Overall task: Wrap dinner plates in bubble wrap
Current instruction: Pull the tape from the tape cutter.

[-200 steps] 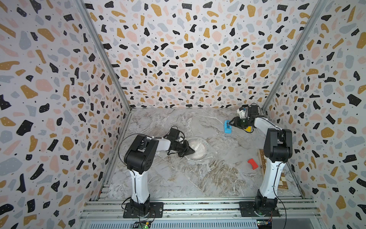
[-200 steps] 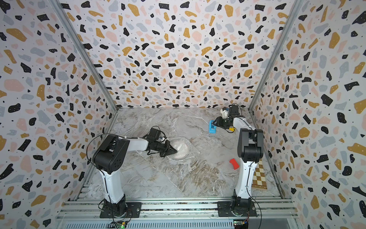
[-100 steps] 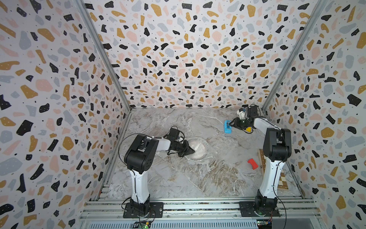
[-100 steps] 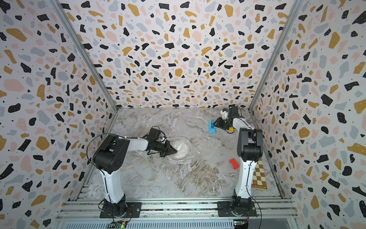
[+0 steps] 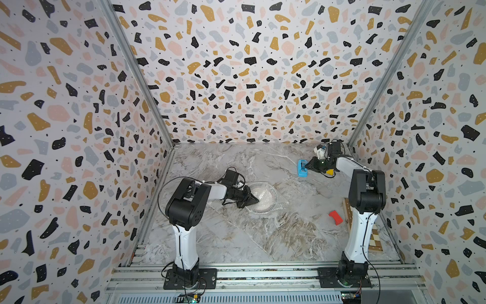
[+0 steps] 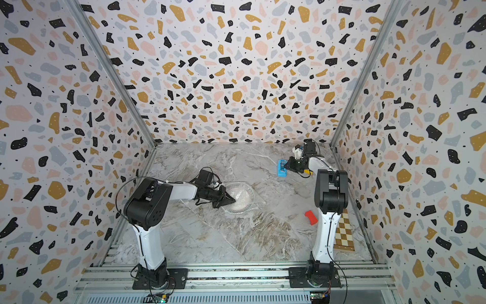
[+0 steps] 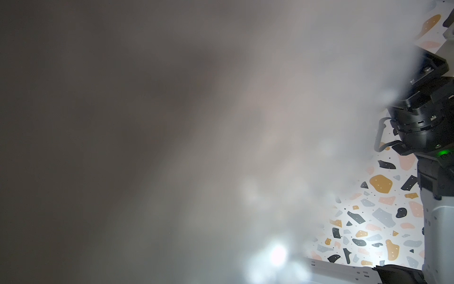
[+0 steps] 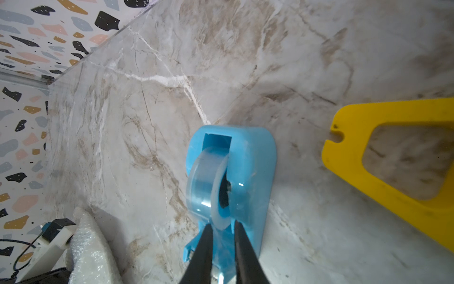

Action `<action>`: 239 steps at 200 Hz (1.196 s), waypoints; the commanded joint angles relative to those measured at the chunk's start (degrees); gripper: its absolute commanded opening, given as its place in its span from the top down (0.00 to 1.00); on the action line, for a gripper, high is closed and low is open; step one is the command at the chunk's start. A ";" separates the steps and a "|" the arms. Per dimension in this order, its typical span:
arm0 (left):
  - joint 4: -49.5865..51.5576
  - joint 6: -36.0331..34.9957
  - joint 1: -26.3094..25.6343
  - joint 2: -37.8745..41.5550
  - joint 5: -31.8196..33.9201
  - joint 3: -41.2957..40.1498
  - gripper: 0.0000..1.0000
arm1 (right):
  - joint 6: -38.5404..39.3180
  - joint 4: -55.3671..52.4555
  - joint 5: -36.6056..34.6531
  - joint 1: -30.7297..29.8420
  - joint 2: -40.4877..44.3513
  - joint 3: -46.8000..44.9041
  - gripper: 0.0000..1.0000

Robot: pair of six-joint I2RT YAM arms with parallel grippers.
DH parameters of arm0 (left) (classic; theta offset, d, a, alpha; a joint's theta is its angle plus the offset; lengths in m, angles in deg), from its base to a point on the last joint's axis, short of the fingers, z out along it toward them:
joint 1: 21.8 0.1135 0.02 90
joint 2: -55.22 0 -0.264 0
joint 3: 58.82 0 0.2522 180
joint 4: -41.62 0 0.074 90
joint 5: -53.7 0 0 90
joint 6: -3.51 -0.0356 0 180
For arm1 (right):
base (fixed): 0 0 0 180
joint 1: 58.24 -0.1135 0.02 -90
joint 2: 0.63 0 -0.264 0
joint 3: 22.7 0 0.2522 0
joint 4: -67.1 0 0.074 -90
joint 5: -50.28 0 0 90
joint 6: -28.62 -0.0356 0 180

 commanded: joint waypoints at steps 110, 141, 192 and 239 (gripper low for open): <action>4.51 -0.41 0.15 -3.89 9.44 -2.02 0.89 | 0.02 -2.92 -1.17 0.02 5.29 -0.96 1.00; 3.90 -0.24 0.18 -3.63 9.40 -2.54 0.89 | -0.06 -3.30 -1.94 -0.57 7.13 -2.53 1.00; 3.11 0.02 0.15 -3.28 8.96 -3.17 0.89 | -0.82 -4.15 -4.21 -1.85 8.93 -4.45 1.00; 2.24 0.29 0.12 -3.10 8.62 -3.77 0.89 | -1.19 -4.34 -5.77 -2.82 11.45 -6.49 1.00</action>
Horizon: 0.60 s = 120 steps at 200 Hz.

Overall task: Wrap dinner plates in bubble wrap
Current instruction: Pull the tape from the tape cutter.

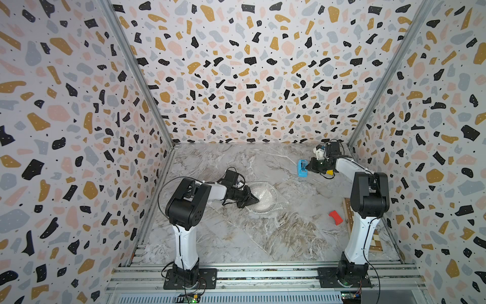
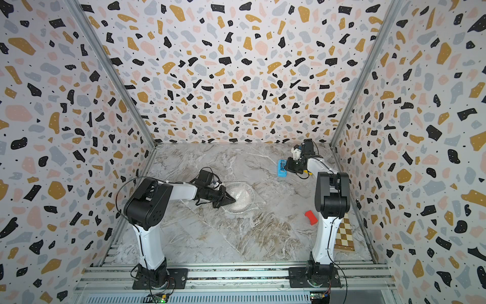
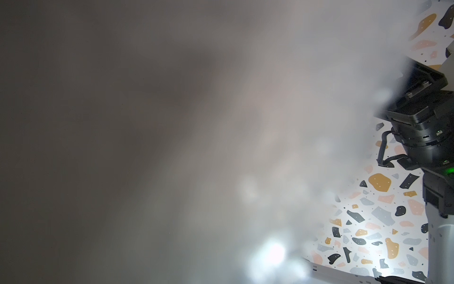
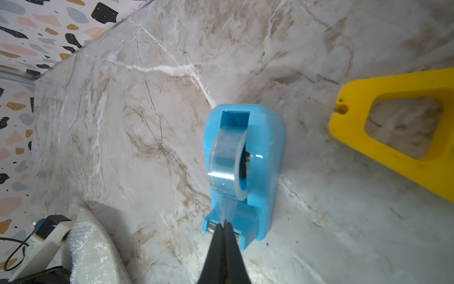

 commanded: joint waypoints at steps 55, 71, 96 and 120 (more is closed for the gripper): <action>3.08 0.60 0.18 -3.05 8.57 -3.34 0.89 | -0.04 -5.23 -1.77 -1.31 7.07 -2.90 1.00; 2.99 0.60 0.17 -3.00 8.49 -3.50 0.89 | -0.13 -5.25 -1.86 -1.49 7.83 -3.97 1.00; 2.56 0.84 0.18 -2.97 8.52 -3.77 0.89 | -0.33 -5.26 -1.79 -2.14 9.33 -5.69 1.00; 2.14 1.04 0.18 -2.83 8.33 -3.92 0.89 | -0.49 -5.52 -1.88 -3.11 11.07 -7.11 1.00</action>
